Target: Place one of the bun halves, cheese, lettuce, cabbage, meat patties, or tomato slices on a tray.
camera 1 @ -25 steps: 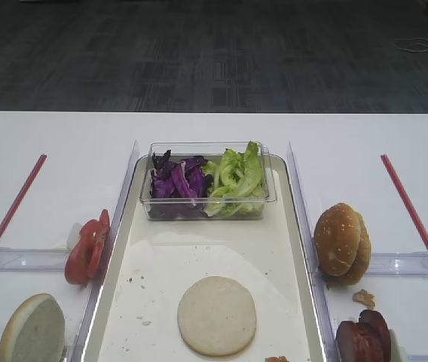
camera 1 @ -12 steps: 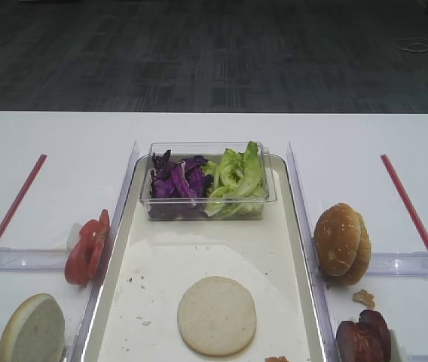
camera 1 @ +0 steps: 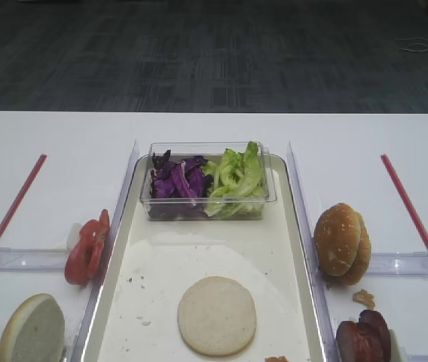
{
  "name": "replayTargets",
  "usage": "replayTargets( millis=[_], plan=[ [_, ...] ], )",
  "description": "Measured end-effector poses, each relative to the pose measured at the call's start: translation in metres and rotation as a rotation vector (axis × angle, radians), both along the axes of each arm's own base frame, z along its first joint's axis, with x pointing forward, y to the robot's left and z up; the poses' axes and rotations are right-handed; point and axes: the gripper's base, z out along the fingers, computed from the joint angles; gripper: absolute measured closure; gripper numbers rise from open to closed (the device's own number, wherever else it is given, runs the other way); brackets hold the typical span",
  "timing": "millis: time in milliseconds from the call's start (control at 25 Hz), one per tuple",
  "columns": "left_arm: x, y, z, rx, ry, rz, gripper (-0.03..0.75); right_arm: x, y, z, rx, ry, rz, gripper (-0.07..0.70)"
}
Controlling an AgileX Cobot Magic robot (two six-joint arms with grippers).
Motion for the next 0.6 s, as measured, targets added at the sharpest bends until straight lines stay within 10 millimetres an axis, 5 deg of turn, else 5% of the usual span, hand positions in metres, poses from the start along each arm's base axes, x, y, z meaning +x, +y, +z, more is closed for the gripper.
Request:
replayTargets(
  millis=[600],
  plan=[
    [0.0000, 0.0000, 0.0000, -0.001, 0.000, 0.000, 0.381, 0.0000, 0.0000, 0.0000, 0.000, 0.000, 0.000, 0.155]
  ],
)
